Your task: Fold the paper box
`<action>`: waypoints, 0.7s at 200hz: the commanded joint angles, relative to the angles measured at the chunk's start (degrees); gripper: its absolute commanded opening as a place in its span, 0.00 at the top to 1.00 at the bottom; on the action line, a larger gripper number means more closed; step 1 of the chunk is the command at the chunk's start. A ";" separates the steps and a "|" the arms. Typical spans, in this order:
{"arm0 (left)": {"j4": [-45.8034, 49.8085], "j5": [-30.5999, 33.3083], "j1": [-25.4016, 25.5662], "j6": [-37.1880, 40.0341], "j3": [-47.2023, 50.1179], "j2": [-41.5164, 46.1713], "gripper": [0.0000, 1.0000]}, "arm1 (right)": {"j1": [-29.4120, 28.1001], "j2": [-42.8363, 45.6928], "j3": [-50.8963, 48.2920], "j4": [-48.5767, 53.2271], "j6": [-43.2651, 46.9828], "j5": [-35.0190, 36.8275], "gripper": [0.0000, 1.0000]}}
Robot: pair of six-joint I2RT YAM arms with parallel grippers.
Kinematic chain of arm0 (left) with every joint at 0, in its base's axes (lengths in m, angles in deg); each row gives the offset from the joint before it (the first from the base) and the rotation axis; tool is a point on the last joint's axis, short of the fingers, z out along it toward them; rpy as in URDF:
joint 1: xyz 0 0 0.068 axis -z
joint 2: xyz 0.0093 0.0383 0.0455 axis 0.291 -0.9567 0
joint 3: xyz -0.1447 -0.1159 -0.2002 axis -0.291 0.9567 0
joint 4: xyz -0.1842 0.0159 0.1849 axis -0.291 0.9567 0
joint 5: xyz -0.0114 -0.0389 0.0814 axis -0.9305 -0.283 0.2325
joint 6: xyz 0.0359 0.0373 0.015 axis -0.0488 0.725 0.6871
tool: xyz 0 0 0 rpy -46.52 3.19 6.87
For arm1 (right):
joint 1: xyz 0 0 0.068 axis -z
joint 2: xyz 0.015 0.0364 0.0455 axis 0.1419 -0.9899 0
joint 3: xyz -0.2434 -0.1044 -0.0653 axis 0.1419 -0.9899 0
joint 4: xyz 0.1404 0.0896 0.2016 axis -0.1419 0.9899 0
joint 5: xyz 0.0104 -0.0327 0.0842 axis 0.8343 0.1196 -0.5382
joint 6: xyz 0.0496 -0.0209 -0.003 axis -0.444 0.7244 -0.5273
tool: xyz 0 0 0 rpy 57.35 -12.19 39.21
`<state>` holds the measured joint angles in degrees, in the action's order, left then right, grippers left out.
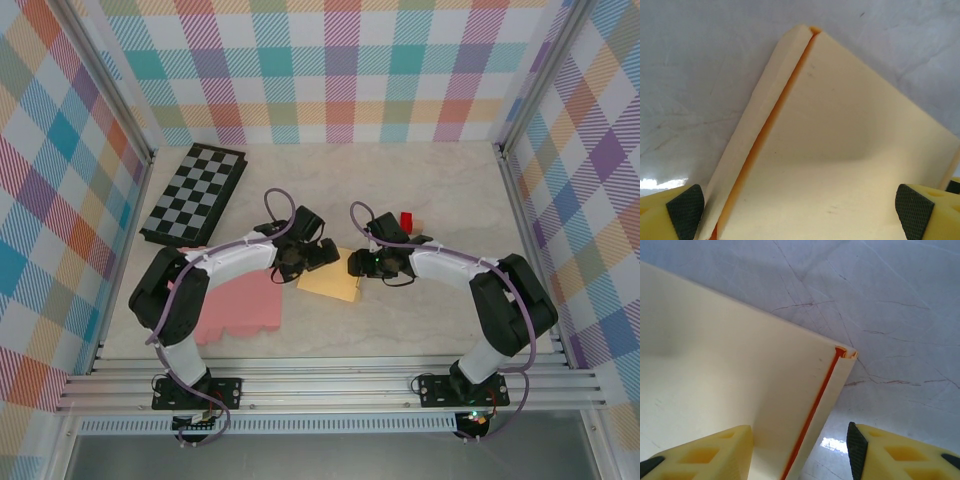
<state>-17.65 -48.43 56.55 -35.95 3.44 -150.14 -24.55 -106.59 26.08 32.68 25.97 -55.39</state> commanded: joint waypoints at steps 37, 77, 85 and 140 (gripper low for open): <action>3.44 0.70 2.75 -5.32 -1.02 -1.82 0.00 | 0.06 -1.33 0.64 -0.33 1.08 0.60 0.45; 2.86 1.00 3.16 -8.55 0.27 -1.01 0.00 | 0.10 -0.95 0.46 -0.22 1.03 0.52 0.45; 3.03 1.00 3.22 -8.95 0.19 -1.00 0.00 | 0.10 -0.97 0.46 -0.28 0.99 0.47 0.45; 7.01 0.83 3.20 -13.99 -1.23 -2.19 0.00 | 0.10 -0.85 0.47 -0.04 0.27 0.30 0.45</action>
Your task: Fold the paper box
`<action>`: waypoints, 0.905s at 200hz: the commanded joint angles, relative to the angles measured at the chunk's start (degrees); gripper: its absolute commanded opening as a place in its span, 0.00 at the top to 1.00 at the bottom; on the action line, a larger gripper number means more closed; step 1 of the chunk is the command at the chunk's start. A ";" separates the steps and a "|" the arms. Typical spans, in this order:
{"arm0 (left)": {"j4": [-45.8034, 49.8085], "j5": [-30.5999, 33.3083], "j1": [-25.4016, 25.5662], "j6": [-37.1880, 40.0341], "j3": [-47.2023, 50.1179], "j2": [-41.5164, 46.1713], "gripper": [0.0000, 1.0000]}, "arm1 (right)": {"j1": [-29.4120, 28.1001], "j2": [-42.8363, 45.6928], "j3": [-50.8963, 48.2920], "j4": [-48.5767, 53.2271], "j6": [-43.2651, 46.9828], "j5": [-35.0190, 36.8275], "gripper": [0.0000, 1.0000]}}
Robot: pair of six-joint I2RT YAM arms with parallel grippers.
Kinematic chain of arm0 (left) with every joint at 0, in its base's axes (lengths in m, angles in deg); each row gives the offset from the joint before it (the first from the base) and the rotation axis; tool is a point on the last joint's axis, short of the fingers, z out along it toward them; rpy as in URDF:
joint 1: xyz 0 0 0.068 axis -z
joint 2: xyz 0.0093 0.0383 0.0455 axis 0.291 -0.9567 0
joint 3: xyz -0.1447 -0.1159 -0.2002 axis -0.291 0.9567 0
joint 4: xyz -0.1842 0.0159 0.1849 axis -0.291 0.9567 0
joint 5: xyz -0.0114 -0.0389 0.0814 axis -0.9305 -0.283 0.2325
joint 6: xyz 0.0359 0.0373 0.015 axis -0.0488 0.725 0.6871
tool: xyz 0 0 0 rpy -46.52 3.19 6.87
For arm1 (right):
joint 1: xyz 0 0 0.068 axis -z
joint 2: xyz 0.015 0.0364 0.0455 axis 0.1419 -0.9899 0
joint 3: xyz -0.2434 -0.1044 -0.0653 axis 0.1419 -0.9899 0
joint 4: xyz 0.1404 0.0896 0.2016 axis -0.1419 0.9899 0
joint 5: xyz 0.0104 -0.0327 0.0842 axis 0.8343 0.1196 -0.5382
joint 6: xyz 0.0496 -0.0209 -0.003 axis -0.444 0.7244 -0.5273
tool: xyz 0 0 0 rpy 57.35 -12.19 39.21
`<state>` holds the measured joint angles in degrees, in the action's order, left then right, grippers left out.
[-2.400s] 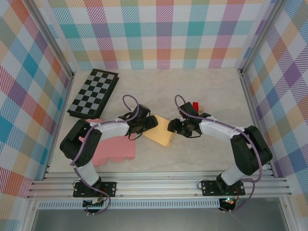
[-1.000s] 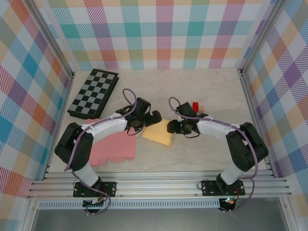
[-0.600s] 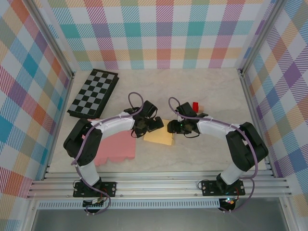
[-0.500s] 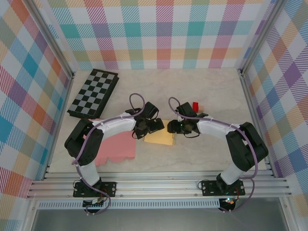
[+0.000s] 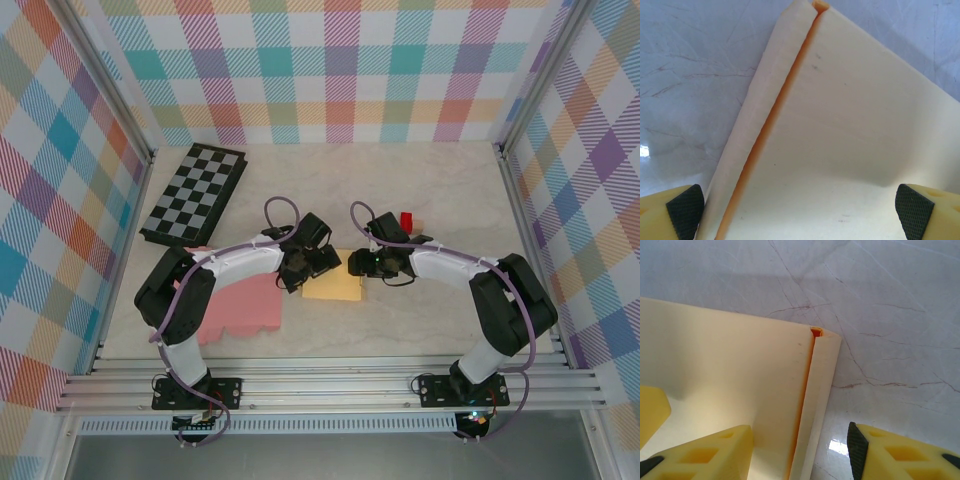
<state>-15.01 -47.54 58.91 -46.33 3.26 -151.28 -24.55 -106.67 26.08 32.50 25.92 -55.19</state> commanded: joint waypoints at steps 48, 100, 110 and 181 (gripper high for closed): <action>8.95 -1.27 1.19 -6.07 -3.57 -1.49 0.00 | 0.10 -1.52 0.37 0.30 -0.43 0.17 0.46; 9.03 -2.12 1.85 -7.69 -4.12 0.22 0.00 | 0.15 -1.51 0.19 0.09 -0.53 0.14 0.46; 8.74 -2.43 1.83 -7.79 -4.21 0.25 0.00 | 0.10 -1.51 0.19 0.15 -0.53 0.23 0.46; 6.04 -2.97 1.82 -7.43 -4.75 -2.86 0.00 | 0.11 -1.35 -0.11 0.23 -0.19 0.33 0.46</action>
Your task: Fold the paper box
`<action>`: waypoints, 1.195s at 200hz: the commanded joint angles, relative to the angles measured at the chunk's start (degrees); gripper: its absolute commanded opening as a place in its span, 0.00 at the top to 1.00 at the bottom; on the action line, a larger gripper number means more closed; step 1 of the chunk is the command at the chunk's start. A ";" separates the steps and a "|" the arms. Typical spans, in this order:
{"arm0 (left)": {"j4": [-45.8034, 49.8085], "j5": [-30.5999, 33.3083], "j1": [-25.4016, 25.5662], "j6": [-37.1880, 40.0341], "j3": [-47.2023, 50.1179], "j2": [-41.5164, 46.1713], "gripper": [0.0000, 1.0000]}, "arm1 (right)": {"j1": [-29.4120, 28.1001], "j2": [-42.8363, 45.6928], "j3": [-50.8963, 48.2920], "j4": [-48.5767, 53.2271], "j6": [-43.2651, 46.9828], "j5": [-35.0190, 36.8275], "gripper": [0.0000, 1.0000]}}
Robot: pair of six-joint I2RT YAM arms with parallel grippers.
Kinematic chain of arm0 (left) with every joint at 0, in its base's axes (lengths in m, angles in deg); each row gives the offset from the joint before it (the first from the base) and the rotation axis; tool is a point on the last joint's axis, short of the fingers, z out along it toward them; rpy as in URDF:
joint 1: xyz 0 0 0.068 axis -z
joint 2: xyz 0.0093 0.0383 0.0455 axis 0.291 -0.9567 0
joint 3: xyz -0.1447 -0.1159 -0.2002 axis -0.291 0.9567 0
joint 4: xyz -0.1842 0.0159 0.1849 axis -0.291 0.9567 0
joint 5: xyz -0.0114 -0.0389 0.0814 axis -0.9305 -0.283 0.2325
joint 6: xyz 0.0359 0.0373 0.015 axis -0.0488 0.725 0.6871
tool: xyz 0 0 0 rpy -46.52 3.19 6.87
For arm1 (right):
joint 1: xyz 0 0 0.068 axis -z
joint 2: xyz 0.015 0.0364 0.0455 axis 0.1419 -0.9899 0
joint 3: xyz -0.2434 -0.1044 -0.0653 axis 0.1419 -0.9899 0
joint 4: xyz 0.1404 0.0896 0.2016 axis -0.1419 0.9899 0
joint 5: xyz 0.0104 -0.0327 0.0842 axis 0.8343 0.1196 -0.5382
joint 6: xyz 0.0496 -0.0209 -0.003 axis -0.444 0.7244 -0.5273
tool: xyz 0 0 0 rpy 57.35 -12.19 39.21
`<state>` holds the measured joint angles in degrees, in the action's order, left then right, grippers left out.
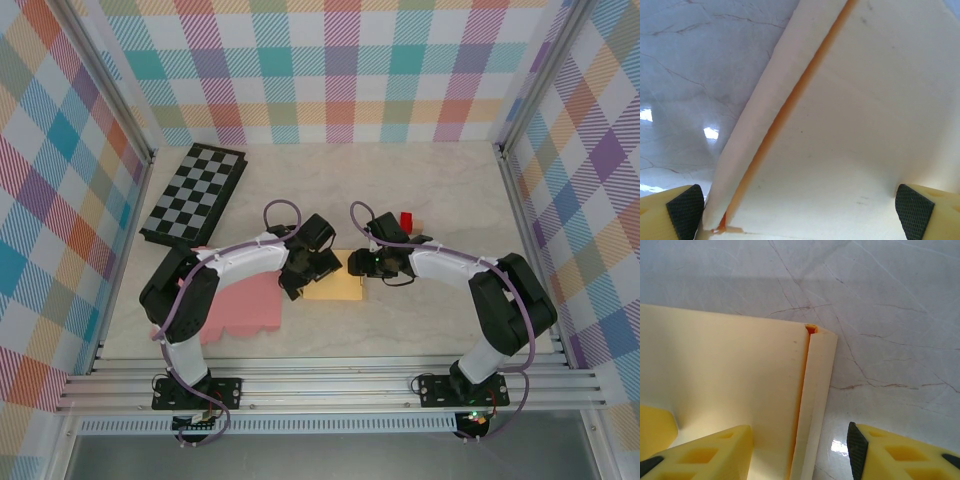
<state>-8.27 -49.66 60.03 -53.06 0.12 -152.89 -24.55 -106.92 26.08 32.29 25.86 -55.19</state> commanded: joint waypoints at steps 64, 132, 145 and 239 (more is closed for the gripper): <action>0.20 2.64 0.74 0.87 -1.96 -2.13 0.00 | 0.10 -0.18 -0.60 0.91 0.81 1.04 0.45; 0.36 4.83 0.68 2.38 -0.62 -3.58 0.00 | 0.08 2.12 0.13 3.38 1.99 2.03 0.43; 0.33 5.03 0.74 2.43 -0.62 -3.94 0.00 | 0.10 2.97 0.36 4.21 2.17 2.25 0.42; 0.53 6.05 0.74 3.57 -1.06 -3.94 0.00 | -0.07 12.75 1.25 13.24 -2.38 0.62 0.43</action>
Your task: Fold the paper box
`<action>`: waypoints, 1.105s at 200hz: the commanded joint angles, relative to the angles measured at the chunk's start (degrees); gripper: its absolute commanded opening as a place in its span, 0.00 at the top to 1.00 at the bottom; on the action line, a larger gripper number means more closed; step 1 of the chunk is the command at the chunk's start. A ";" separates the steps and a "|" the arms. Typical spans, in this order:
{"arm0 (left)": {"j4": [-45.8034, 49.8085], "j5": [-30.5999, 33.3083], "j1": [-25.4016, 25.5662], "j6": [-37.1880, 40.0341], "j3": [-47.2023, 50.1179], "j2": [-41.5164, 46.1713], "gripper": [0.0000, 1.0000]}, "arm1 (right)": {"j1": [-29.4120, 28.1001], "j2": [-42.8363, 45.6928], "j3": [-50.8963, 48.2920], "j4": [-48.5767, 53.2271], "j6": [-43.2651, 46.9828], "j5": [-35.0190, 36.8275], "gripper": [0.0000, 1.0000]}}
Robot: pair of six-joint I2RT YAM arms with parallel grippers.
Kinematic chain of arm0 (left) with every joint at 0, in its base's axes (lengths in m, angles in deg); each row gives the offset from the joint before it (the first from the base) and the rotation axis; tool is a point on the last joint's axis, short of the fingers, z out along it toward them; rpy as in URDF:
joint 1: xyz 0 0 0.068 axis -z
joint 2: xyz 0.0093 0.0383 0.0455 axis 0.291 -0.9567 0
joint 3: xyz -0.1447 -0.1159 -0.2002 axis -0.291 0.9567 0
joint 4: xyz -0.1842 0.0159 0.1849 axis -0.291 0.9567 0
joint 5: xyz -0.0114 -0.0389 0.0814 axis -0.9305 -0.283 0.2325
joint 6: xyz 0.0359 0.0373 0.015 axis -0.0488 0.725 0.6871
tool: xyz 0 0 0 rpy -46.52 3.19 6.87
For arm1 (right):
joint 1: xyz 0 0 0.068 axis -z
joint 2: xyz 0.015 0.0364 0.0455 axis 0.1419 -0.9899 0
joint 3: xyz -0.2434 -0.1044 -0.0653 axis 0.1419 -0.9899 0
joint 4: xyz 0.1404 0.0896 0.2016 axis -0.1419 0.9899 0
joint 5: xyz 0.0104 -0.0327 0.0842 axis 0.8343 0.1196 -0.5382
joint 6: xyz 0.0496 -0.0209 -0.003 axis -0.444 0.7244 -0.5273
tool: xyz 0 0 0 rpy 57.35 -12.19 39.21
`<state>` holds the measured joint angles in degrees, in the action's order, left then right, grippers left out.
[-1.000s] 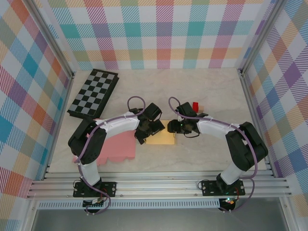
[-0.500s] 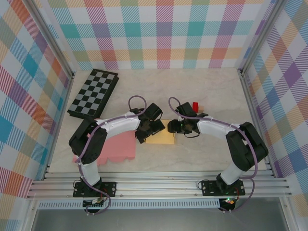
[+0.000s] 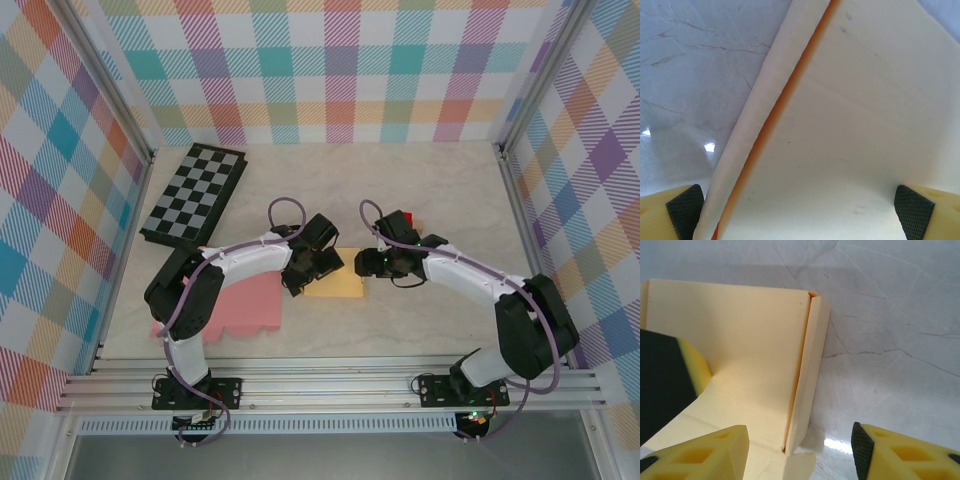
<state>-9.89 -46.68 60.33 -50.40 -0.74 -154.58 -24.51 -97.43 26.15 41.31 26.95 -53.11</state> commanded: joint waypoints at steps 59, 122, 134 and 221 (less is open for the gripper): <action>1.95 3.76 0.39 1.29 0.06 -1.55 0.00 | -2.90 9.50 -3.96 4.10 -12.01 -0.35 0.50; 2.23 4.22 0.43 1.43 0.32 -0.91 0.00 | -5.29 5.81 -5.14 1.47 -11.66 0.31 0.51; 2.31 4.38 0.43 1.52 0.41 -0.82 0.00 | -5.37 5.12 -5.50 0.92 -11.54 0.61 0.51; 2.19 4.75 0.43 1.39 1.72 0.33 0.00 | -6.00 2.63 -7.13 -5.72 -11.53 -3.11 0.51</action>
<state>-10.15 -44.94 60.40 -49.28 -0.85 -154.56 -29.88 -93.91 19.75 38.47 16.15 -54.34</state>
